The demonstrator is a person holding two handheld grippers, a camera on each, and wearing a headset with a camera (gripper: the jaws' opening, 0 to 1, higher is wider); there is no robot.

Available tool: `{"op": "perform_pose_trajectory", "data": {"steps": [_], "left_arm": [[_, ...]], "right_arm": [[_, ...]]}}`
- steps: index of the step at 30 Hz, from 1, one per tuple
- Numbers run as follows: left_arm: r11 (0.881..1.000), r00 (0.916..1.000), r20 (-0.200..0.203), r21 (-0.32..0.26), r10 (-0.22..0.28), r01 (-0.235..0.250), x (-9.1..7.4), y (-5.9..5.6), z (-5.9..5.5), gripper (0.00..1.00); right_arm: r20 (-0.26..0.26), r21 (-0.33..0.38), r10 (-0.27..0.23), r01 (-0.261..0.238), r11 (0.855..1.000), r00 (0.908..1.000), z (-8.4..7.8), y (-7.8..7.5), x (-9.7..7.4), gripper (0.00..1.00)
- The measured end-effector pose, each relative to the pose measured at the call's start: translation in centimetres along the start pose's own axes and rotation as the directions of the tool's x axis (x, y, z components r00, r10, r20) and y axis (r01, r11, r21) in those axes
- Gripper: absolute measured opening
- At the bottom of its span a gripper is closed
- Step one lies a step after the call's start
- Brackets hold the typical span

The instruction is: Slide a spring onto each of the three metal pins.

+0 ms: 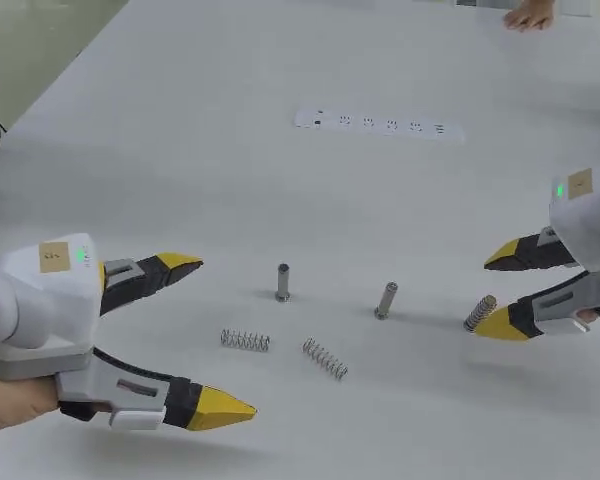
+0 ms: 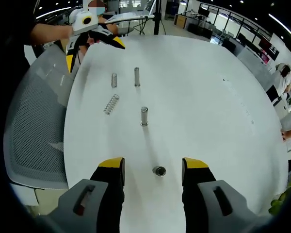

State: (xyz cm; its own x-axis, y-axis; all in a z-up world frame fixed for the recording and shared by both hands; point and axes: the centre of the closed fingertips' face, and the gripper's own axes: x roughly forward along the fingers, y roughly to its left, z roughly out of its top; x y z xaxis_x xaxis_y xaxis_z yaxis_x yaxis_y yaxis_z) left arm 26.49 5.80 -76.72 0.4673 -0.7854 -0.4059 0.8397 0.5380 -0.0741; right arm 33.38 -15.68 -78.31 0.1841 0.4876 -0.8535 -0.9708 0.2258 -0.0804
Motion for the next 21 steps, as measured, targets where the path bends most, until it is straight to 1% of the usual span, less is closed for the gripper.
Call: {"op": "perform_pose_trajectory", "data": {"steps": [7,10,13,18,21], "left_arm": [[1.000,1.0000,0.003,0.002,0.002,-0.002,0.0,0.1,0.2,0.98],[1.000,1.0000,0.000,0.003,0.005,-0.005,-0.1,0.2,0.2,0.98],[1.000,1.0000,-0.004,0.004,0.006,-0.006,-0.2,0.3,0.0,0.98],[1.000,1.0000,-0.004,0.003,0.008,-0.008,-0.2,0.2,-0.1,0.98],[1.000,1.0000,-0.003,0.004,0.009,-0.009,-0.2,0.2,0.0,0.98]], "right_arm": [[0.039,0.027,-0.016,0.015,1.000,0.9991,0.5,0.3,-0.8,0.47],[0.039,0.024,-0.028,0.027,0.999,0.9989,0.4,0.5,-1.1,0.44],[0.045,0.028,-0.032,0.030,0.999,0.9985,0.3,0.8,-1.5,0.45],[0.060,0.047,-0.039,0.036,0.998,0.9974,0.1,1.2,-2.0,0.45],[0.076,0.071,-0.043,0.038,0.997,0.9962,-0.2,1.5,-2.1,0.45]]}}
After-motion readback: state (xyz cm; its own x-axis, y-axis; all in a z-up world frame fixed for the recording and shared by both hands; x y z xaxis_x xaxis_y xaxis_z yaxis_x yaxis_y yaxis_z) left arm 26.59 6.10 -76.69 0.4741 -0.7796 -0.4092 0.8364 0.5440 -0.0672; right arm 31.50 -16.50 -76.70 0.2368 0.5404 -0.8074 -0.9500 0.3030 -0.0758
